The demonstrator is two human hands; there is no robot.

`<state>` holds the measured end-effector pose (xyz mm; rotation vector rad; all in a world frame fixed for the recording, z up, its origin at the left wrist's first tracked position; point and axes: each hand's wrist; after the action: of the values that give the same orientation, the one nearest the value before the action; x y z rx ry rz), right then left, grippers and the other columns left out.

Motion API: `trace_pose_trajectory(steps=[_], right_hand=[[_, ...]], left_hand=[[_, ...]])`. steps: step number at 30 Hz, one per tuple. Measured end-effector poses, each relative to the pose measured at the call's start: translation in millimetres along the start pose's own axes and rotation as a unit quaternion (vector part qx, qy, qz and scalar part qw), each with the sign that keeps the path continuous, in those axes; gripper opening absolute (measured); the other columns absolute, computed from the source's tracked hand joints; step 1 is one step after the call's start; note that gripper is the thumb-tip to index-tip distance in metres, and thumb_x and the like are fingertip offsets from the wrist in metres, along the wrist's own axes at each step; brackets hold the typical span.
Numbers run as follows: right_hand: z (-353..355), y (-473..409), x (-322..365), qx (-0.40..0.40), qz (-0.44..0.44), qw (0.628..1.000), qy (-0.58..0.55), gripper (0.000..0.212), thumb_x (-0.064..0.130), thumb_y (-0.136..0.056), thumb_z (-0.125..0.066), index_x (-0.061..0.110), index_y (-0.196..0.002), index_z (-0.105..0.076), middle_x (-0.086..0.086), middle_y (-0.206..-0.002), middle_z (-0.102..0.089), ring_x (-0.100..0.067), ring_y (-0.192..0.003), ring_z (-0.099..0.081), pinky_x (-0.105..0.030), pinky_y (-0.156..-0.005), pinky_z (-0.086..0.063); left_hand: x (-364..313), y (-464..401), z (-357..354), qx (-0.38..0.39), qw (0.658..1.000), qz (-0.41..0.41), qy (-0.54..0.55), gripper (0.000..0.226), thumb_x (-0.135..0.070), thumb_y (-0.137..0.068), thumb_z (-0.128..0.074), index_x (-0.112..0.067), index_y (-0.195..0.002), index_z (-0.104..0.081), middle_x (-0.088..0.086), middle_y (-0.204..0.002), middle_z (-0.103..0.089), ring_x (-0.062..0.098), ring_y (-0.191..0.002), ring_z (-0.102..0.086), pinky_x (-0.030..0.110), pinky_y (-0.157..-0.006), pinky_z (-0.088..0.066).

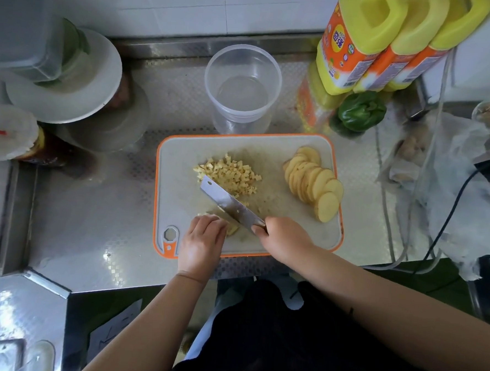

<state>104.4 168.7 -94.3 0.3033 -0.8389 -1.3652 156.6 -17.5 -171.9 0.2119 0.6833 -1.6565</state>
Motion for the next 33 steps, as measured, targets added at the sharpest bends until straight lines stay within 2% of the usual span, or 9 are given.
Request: trace_pose_trajectory(steps=[3, 6, 11, 14, 17, 21, 27, 30, 33], right_hand=[[2.6, 14.5, 6.1, -0.057, 0.04, 0.995, 0.067, 0.036, 0.043, -0.101, -0.035, 0.016, -0.08, -0.042, 0.003, -0.06, -0.04, -0.014, -0.05, -0.038, -0.029, -0.044, -0.024], [1.2, 24.7, 12.4, -0.075, 0.074, 0.989, 0.109, 0.033, 0.04, -0.102, -0.033, 0.017, -0.079, -0.039, 0.004, -0.058, -0.038, -0.012, -0.046, -0.033, -0.028, -0.041, -0.019], [-8.7, 25.2, 17.9, -0.086, 0.09, 0.981, 0.152, 0.035, 0.036, -0.103, -0.032, 0.012, -0.095, -0.055, 0.0, -0.065, -0.044, -0.021, -0.056, -0.044, -0.027, -0.042, -0.02], [-13.2, 18.0, 18.4, -0.065, 0.073, 0.983, 0.153, 0.028, 0.03, -0.103, -0.036, 0.01, -0.101, -0.055, 0.002, -0.062, -0.037, -0.023, -0.061, -0.045, -0.027, -0.043, -0.019], [-17.3, 10.4, 18.7, -0.04, 0.051, 0.989, 0.133, 0.027, 0.028, -0.103, -0.039, 0.007, -0.106, -0.055, -0.002, -0.071, -0.043, -0.024, -0.065, -0.045, -0.027, -0.046, -0.024], [-19.2, 10.0, 18.3, -0.032, 0.035, 0.993, 0.111, 0.039, 0.038, -0.103, -0.031, 0.007, -0.103, -0.055, -0.005, -0.076, -0.047, -0.025, -0.067, -0.045, -0.03, -0.057, -0.033], [-2.6, -9.7, 4.6, 0.036, -0.02, 0.998, -0.043, 0.04, 0.046, -0.097, -0.043, 0.011, -0.081, -0.053, -0.003, -0.071, -0.053, -0.023, -0.07, -0.055, -0.031, -0.055, -0.035], [1.5, -1.0, 6.6, 0.01, 0.002, 1.0, -0.006, 0.041, 0.046, -0.099, -0.039, 0.016, -0.072, -0.043, 0.0, -0.065, -0.047, -0.017, -0.059, -0.047, -0.028, -0.048, -0.029], [2.6, 15.8, 15.4, -0.029, 0.054, 0.996, 0.067, 0.036, 0.044, -0.101, -0.035, 0.018, -0.076, -0.04, 0.003, -0.061, -0.042, -0.013, -0.051, -0.039, -0.028, -0.044, -0.026]], left_hand=[[-0.2, 0.0, 6.5, -0.002, 1.0, -0.007, -0.007, 0.012, -0.012, -0.089, -0.064, -0.003, -0.086, -0.072, 0.01, -0.088, -0.066, 0.023, -0.087, -0.055, 0.027, -0.077, -0.044], [-2.1, 1.5, 6.9, 0.007, 1.0, 0.001, -0.019, 0.021, -0.018, -0.091, -0.058, -0.003, -0.086, -0.071, 0.009, -0.088, -0.066, 0.022, -0.085, -0.052, 0.03, -0.07, -0.046], [-2.1, 0.9, 3.8, 0.014, 1.0, 0.012, -0.019, 0.022, -0.018, -0.093, -0.056, -0.003, -0.085, -0.071, 0.008, -0.091, -0.067, 0.022, -0.084, -0.054, 0.032, -0.064, -0.048], [-1.6, 0.4, 2.3, 0.013, 1.0, 0.018, -0.014, 0.021, -0.017, -0.092, -0.057, -0.003, -0.084, -0.07, 0.008, -0.09, -0.066, 0.022, -0.083, -0.054, 0.029, -0.066, -0.045], [-2.2, 1.3, 1.1, 0.005, 1.0, 0.017, -0.014, 0.021, -0.017, -0.092, -0.058, -0.003, -0.084, -0.071, 0.008, -0.089, -0.066, 0.021, -0.082, -0.053, 0.027, -0.066, -0.043], [-3.0, -0.1, 2.5, -0.005, 1.0, 0.013, -0.018, 0.023, -0.019, -0.092, -0.056, -0.004, -0.084, -0.071, 0.008, -0.087, -0.066, 0.021, -0.082, -0.053, 0.028, -0.064, -0.046], [0.0, 0.6, 1.6, -0.002, 1.0, 0.003, -0.012, 0.021, -0.015, -0.093, -0.056, -0.004, -0.084, -0.071, 0.009, -0.087, -0.066, 0.024, -0.082, -0.057, 0.03, -0.069, -0.048], [1.7, 0.4, 6.7, 0.007, 1.0, 0.004, -0.022, 0.017, -0.014, -0.091, -0.059, -0.005, -0.085, -0.072, 0.008, -0.087, -0.066, 0.025, -0.082, -0.059, 0.032, -0.067, -0.05], [0.8, 3.4, 11.9, 0.015, 1.0, 0.003, -0.027, 0.02, -0.016, -0.092, -0.057, -0.004, -0.085, -0.071, 0.009, -0.087, -0.066, 0.027, -0.079, -0.06, 0.035, -0.062, -0.051]])
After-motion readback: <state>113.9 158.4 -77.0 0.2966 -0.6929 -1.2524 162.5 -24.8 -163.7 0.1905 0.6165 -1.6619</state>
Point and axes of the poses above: each hand's wrist, its own y-axis away from the middle knuckle, its own z-axis out of the back of the hand, x = y × z
